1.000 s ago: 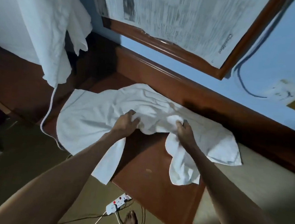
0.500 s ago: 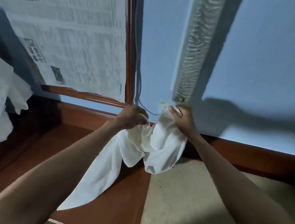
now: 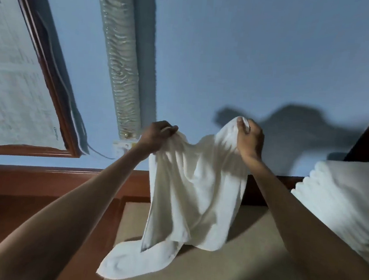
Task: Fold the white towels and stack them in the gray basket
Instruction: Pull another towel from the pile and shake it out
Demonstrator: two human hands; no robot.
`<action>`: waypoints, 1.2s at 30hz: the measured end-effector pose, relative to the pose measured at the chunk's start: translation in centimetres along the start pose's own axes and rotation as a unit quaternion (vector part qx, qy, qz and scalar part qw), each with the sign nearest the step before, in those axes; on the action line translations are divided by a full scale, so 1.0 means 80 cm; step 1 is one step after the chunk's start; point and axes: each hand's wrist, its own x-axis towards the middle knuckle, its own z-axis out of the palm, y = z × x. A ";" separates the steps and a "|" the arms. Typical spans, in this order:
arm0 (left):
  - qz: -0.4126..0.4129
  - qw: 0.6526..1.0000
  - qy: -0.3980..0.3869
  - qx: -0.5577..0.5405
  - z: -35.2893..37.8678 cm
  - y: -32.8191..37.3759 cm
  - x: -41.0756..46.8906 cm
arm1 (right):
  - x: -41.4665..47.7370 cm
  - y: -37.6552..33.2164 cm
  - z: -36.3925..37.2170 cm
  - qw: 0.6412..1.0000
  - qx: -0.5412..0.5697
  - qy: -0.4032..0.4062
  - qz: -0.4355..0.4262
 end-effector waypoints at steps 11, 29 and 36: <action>0.007 0.980 -0.191 -0.046 0.139 0.065 0.005 | -0.029 0.056 -0.080 0.895 -0.101 -0.434 0.005; 0.115 0.975 -0.191 0.011 0.113 -0.004 0.101 | 0.048 0.054 0.028 0.970 -0.022 -0.236 -0.052; 0.125 0.964 -0.235 -0.007 0.128 -0.001 0.131 | 0.086 0.058 0.039 0.977 -0.040 -0.200 -0.060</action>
